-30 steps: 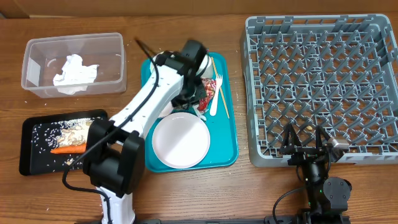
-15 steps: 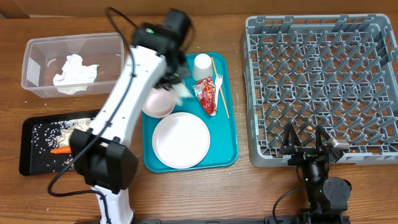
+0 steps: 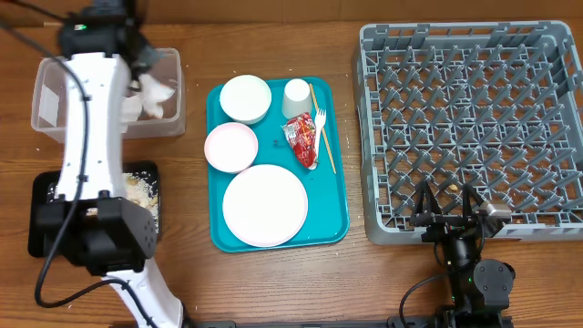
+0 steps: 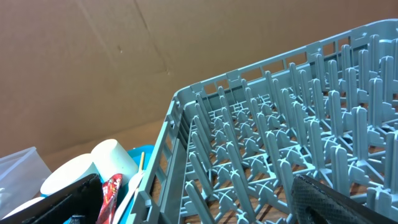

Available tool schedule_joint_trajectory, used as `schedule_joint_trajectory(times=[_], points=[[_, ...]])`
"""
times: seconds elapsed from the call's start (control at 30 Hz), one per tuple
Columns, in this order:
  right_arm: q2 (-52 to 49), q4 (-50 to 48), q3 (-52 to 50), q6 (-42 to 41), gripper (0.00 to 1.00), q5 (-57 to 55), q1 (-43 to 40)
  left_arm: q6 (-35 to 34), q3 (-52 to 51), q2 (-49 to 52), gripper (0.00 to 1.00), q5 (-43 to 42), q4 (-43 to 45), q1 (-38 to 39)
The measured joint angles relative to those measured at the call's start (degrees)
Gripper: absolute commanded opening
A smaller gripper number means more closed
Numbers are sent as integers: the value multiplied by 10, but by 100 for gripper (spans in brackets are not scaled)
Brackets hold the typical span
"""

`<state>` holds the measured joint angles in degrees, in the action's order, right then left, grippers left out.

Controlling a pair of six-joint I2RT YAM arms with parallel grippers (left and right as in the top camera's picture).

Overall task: Sort waste into correct bins and load items into the dishwasher rack
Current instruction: 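Carry the second napkin left and drop it into the clear bin, then move the left gripper to the red snack wrapper and grasp it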

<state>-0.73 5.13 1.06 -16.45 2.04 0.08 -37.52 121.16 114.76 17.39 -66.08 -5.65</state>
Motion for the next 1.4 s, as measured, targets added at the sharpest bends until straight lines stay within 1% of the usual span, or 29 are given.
schedule_joint_trajectory(times=[0.03,0.07,0.17,0.3,0.4,0.5,0.57,0.67,0.87,1.0,1.07,1.27,1.4], points=[[0,0,0,0,100,0,0,2,-1,2,89,3,11,-14],[0,0,0,0,100,0,0,2,-1,3,98,5,17,-27],[0,1,0,0,100,0,0,2,-1,13,100,1,4,-61],[0,0,0,0,100,0,0,10,-4,22,100,-37,-37,-88],[0,0,0,0,100,0,0,48,-5,24,100,-86,-41,-87],[0,0,0,0,100,0,0,83,-5,24,100,-122,-49,-69],[0,0,0,0,100,0,0,101,-5,24,100,-136,-52,-45],[0,0,0,0,100,0,0,125,-5,24,100,-149,-56,10],[0,0,0,0,100,0,0,148,-12,24,100,-162,-83,158],[0,0,0,0,100,0,0,115,-52,24,100,-166,-79,236],[0,0,0,0,100,0,0,91,-88,24,100,-168,-59,265],[0,0,0,0,100,0,0,49,-193,25,99,-173,46,316],[0,0,0,0,100,0,0,31,-215,26,98,-185,75,341]])
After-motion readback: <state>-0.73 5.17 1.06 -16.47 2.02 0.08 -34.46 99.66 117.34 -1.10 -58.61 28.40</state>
